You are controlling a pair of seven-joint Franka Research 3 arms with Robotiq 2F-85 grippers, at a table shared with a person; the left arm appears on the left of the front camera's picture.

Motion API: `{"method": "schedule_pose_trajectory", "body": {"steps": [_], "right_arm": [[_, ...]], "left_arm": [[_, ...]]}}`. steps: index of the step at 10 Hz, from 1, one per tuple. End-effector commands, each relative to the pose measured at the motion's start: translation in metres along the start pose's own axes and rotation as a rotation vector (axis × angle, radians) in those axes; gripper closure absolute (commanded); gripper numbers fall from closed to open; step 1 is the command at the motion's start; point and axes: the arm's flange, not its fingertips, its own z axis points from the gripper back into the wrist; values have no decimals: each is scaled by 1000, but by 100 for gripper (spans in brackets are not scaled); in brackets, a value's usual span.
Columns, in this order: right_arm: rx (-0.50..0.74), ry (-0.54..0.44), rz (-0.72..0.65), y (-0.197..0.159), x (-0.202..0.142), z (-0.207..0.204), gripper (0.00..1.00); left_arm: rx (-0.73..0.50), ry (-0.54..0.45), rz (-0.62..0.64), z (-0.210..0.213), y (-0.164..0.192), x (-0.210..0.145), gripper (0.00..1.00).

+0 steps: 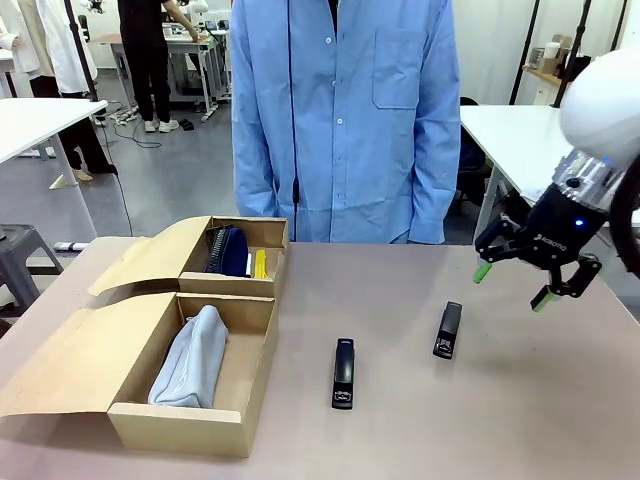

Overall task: Place items inside the box.
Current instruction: Pick up a Pencil pouch or Stapler and place it inside the Mailer Box closest to the robot.

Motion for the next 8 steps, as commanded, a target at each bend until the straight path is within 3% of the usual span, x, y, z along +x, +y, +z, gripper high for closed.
{"method": "schedule_pose_trajectory", "body": {"steps": [1, 2, 4, 5, 6, 8], "right_arm": [[-38, -5, 8, 10, -3, -7, 0], [-156, -77, -5, 27, -10, -18, 0], [-235, -168, 108, 57, -9, -34, 0], [-294, -191, 158, 68, -5, -44, 0], [-328, -187, 310, 77, 2, -58, 0], [-438, -177, 395, 86, 12, -91, 0]], "left_arm": [[-26, -15, -21, -1, -2, 1, 0], [-26, -15, -21, -1, -2, 1, 0], [-26, -15, -21, -1, -2, 1, 0], [-26, -15, -21, -1, -2, 1, 0], [-26, -15, -21, -1, -2, 1, 0], [-26, -15, -21, -1, -2, 1, 0]]}}
